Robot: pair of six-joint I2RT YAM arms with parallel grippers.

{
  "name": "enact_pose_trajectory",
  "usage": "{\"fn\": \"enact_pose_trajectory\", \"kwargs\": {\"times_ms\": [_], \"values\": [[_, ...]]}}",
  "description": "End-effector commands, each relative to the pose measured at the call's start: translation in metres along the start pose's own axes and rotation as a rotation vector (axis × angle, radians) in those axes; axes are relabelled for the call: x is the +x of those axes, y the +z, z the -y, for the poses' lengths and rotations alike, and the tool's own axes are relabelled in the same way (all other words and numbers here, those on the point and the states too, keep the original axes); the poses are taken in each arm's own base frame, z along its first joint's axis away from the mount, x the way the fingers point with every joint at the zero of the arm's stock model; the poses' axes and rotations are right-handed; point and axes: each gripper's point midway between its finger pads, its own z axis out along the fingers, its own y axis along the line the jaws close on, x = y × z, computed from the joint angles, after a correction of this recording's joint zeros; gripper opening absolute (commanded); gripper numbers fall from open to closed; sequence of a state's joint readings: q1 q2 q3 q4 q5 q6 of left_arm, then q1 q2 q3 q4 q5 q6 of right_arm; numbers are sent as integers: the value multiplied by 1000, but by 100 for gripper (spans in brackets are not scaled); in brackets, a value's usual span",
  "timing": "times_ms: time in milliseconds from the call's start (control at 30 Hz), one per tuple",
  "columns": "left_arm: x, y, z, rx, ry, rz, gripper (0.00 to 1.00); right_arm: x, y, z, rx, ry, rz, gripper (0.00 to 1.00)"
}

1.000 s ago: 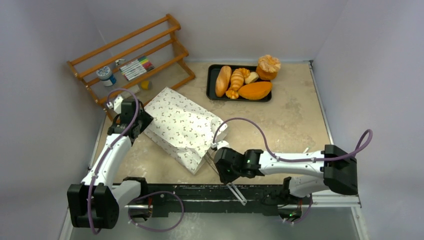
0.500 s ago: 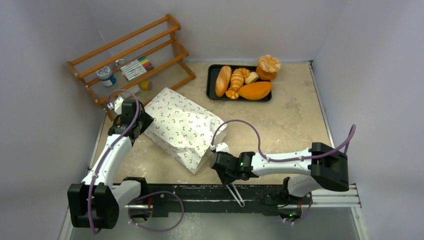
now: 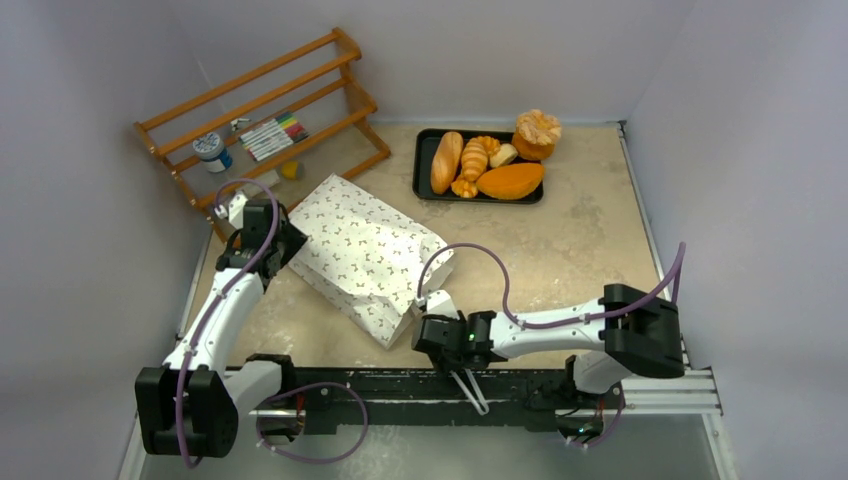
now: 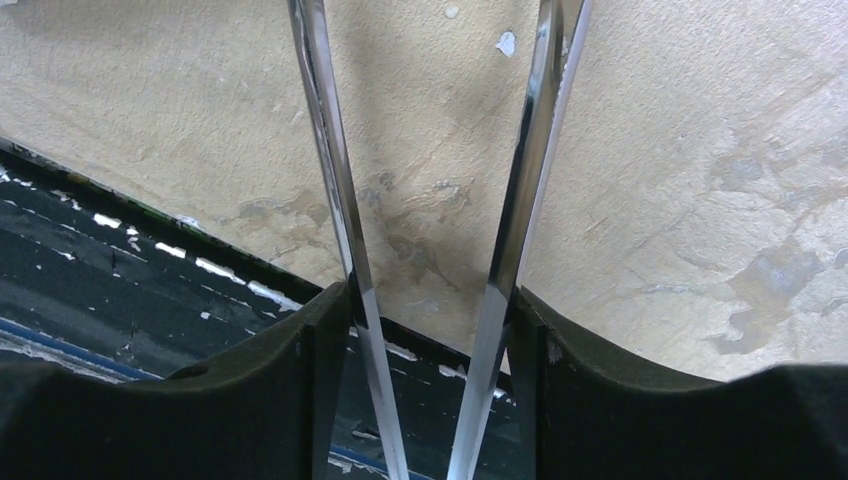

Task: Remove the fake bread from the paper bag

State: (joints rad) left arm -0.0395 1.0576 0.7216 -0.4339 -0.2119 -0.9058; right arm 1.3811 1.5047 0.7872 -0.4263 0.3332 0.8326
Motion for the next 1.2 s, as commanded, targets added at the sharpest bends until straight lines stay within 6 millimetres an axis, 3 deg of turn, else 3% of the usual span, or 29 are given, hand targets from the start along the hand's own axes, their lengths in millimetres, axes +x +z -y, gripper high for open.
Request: {"fn": "enact_pose_trajectory", "kwargs": {"times_ms": [0,367,567,1167], "values": [[-6,1,6,24,-21,22,42,-8,-6,4,45,23,33,59],[-6,6,6,18,-10,21,42,-16,-22,-12,-48,-102,67,54],[-6,15,6,6,9,22,42,-16,-20,-23,-88,-212,46,54],[-28,27,16,-10,74,86,42,-25,-28,-44,-177,-347,40,55]]}}
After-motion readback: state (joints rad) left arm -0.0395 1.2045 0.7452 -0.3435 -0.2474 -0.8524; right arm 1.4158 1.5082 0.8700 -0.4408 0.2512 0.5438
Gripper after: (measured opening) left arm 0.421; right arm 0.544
